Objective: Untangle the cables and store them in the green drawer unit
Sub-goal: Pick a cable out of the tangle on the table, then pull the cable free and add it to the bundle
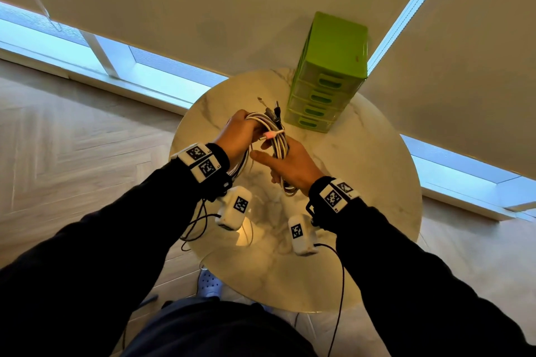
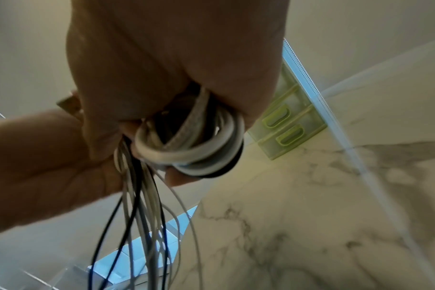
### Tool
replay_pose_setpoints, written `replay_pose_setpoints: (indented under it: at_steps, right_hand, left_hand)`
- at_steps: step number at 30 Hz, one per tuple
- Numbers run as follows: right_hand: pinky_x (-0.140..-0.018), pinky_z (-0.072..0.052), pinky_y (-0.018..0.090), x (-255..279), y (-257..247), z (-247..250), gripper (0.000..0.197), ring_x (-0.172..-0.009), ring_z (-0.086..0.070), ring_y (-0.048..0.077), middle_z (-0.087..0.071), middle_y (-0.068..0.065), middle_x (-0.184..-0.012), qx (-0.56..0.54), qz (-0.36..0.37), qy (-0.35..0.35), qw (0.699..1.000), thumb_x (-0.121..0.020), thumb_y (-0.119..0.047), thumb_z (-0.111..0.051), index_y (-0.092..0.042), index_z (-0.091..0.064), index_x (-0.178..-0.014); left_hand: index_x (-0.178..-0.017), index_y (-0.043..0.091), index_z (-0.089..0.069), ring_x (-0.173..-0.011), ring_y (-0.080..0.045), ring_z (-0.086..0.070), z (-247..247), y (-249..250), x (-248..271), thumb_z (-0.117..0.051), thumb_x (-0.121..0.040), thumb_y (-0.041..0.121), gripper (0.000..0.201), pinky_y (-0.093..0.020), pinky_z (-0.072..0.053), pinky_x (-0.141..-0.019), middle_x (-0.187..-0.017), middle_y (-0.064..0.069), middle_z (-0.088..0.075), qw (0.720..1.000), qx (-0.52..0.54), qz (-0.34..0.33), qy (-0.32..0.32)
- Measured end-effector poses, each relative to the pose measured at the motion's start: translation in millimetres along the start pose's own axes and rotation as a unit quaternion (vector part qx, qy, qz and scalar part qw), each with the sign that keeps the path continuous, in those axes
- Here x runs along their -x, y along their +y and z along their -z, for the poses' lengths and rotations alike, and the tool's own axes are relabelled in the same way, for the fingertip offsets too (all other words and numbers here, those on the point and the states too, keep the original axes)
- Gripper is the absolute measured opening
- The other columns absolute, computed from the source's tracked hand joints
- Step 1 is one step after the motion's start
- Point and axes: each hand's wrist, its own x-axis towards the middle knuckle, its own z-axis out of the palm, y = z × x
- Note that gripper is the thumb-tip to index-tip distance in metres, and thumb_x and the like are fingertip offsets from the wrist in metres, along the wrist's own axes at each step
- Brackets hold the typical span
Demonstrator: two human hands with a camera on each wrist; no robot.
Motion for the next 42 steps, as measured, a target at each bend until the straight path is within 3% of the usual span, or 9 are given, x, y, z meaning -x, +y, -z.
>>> replay_pose_setpoints:
  at_steps: [4,10,14,22,27,33,37,39,42]
  right_hand:
    - [-0.053,-0.054,0.034,1,13,-10,0.049,-0.05,-0.061,0.022,-0.066,0.004,-0.059,0.009,-0.032,-0.017,0.999,-0.066,-0.044,-0.089,-0.021,-0.063,-0.1]
    - [-0.055,-0.05,0.03,-14,17,-18,0.024,-0.048,-0.061,0.015,-0.066,0.0,-0.056,0.022,-0.049,0.003,0.999,-0.072,-0.028,-0.085,-0.014,-0.07,-0.084]
    - [-0.074,-0.055,0.04,-19,15,-21,0.006,-0.067,-0.067,0.02,-0.071,0.003,-0.071,0.031,-0.069,0.001,0.997,-0.076,-0.025,-0.075,-0.021,-0.073,-0.081]
    - [-0.092,-0.052,0.043,-15,18,-20,0.009,-0.09,-0.068,0.022,-0.073,0.007,-0.088,-0.095,-0.069,-0.035,0.992,-0.085,-0.007,-0.067,-0.015,-0.071,-0.087]
    - [-0.076,-0.057,0.03,-6,18,-15,0.008,-0.08,-0.073,0.023,-0.071,0.011,-0.076,-0.157,-0.05,-0.1,0.981,-0.09,0.001,-0.063,-0.004,-0.063,-0.084]
    - [-0.084,-0.057,0.057,-14,15,-10,0.008,-0.079,-0.071,0.042,-0.067,0.019,-0.075,-0.169,-0.02,-0.017,0.985,-0.091,-0.009,-0.062,-0.006,-0.067,-0.086]
    - [-0.075,-0.056,0.047,-18,5,-4,0.019,-0.075,-0.07,0.035,-0.07,0.015,-0.074,-0.229,-0.008,0.02,0.973,-0.095,-0.015,-0.061,-0.012,-0.071,-0.079]
    - [-0.078,-0.055,0.048,-18,-1,-3,0.023,-0.077,-0.067,0.035,-0.066,0.014,-0.072,-0.294,-0.027,0.012,0.955,-0.096,-0.014,-0.06,-0.01,-0.066,-0.075]
    - [-0.089,-0.055,0.05,-17,-12,-8,0.03,-0.085,-0.069,0.036,-0.07,0.013,-0.075,-0.363,-0.033,-0.01,0.931,-0.099,-0.013,-0.056,-0.009,-0.069,-0.072]
  left_hand:
    - [-0.105,0.01,-0.052,-0.097,-0.027,-0.065,-2,-2,0,-0.042,-0.094,-0.005,0.022,-0.038,-0.054,-0.088,-0.099,-0.013,-0.066,0.999,0.034,0.014,-0.007]
    - [-0.126,-0.002,-0.049,-0.078,-0.022,-0.065,-10,-4,-1,-0.038,-0.097,-0.005,0.031,-0.032,-0.055,-0.071,-0.091,-0.013,-0.063,0.992,0.114,0.056,0.007]
    - [-0.127,-0.004,-0.049,-0.064,-0.023,-0.062,-8,-1,0,-0.037,-0.099,-0.004,0.031,-0.032,-0.056,-0.058,-0.079,-0.014,-0.062,0.989,0.13,0.065,0.01]
    - [-0.125,-0.003,-0.049,-0.08,-0.024,-0.063,-7,5,-10,-0.035,-0.098,-0.007,0.031,-0.033,-0.057,-0.066,-0.099,-0.018,-0.06,0.99,0.126,0.068,-0.016]
    - [-0.124,0.004,-0.05,-0.085,-0.023,-0.061,-4,7,-14,-0.042,-0.096,-0.01,0.032,-0.029,-0.053,-0.07,-0.1,-0.015,-0.059,0.992,0.104,0.053,-0.058]
    - [-0.141,0.01,-0.04,-0.114,-0.021,-0.063,2,-3,-12,-0.06,-0.095,0.001,0.051,-0.034,-0.053,-0.095,-0.124,-0.008,-0.064,0.99,0.062,0.002,-0.123]
    - [-0.149,0.018,-0.03,-0.123,-0.002,-0.056,25,-30,10,-0.078,-0.083,0.012,0.082,-0.019,-0.049,-0.098,-0.137,0.008,-0.054,0.957,-0.094,0.0,-0.275]
    - [-0.143,0.022,-0.043,-0.118,0.0,-0.06,31,-42,16,-0.08,-0.083,0.015,0.071,-0.02,-0.049,-0.101,-0.13,0.011,-0.061,0.918,-0.181,0.013,-0.352]
    - [-0.111,0.022,-0.066,-0.095,-0.013,-0.072,29,-54,13,-0.077,-0.088,0.02,0.025,-0.04,-0.057,-0.094,-0.102,-0.002,-0.075,0.916,-0.248,-0.004,-0.315]
